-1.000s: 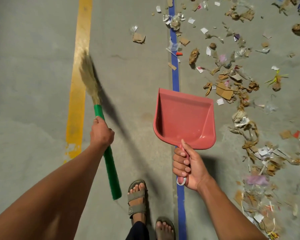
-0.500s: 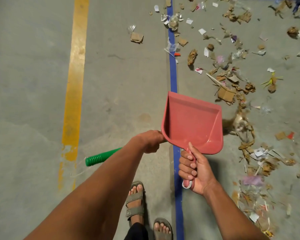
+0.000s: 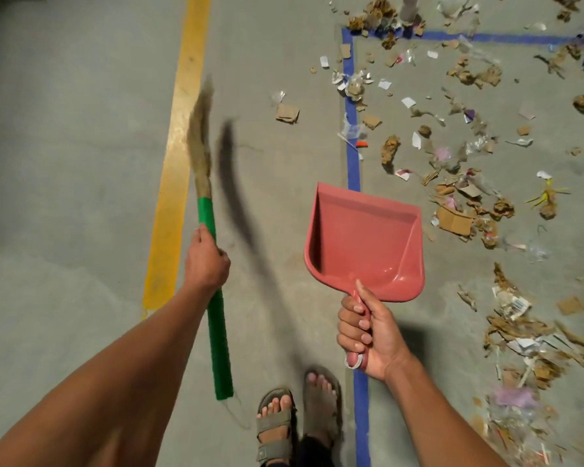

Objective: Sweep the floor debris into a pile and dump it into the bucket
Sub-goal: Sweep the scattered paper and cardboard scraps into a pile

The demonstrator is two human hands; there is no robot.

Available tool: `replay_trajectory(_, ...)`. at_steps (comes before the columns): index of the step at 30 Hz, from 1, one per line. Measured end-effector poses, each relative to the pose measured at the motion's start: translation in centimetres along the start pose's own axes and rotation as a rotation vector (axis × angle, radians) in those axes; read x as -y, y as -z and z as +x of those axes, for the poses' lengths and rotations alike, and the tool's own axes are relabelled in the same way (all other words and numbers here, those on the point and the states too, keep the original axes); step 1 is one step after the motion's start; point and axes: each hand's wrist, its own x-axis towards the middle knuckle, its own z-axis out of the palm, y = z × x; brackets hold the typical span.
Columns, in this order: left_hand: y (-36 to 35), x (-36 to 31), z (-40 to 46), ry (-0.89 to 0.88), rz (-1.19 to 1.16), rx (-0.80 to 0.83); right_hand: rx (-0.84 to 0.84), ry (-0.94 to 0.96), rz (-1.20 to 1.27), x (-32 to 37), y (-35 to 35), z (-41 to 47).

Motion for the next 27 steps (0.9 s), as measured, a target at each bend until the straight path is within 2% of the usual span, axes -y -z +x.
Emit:
replay_trajectory(3, 1.2, 0.5, 3.2, 0.269, 0.017, 0.05, 0.001, -0.029, -0.024, 0.3, -0.5, 2.3)
replay_trajectory(6, 0.5, -0.2, 5.9, 0.317, 0.139, 0.222, -0.006, -0.058, -0.061, 1.6, -0.3, 4.7)
replay_trajectory(11, -5.0, -5.0, 7.1, 0.076, 0.239, 0.282, 0.001, -0.051, -0.053, 6.4, 0.7, 7.4)
replay_trajectory(13, -7.6, -7.6, 6.6, -0.115, 0.31, 0.367, -0.009, -0.04, -0.047, 8.4, 1.6, 7.6)
replay_trajectory(17, -11.2, -12.9, 5.9, -0.606, 0.575, 0.55, -0.075, -0.023, -0.038, 11.9, 3.7, 7.4)
replay_trajectory(20, -11.8, -16.0, 6.1, -0.838, 0.613, 0.613, -0.112, -0.001, -0.023, 13.7, 4.1, 7.2)
replay_trajectory(23, -11.2, -16.9, 6.7, -0.946, 0.607, 0.612, -0.117, 0.003, -0.014, 14.6, 3.3, 7.4)
replay_trajectory(27, -8.3, -15.2, 9.1, -0.859, 0.555, 0.527, -0.087, 0.002, 0.001, 15.7, 1.1, 8.1)
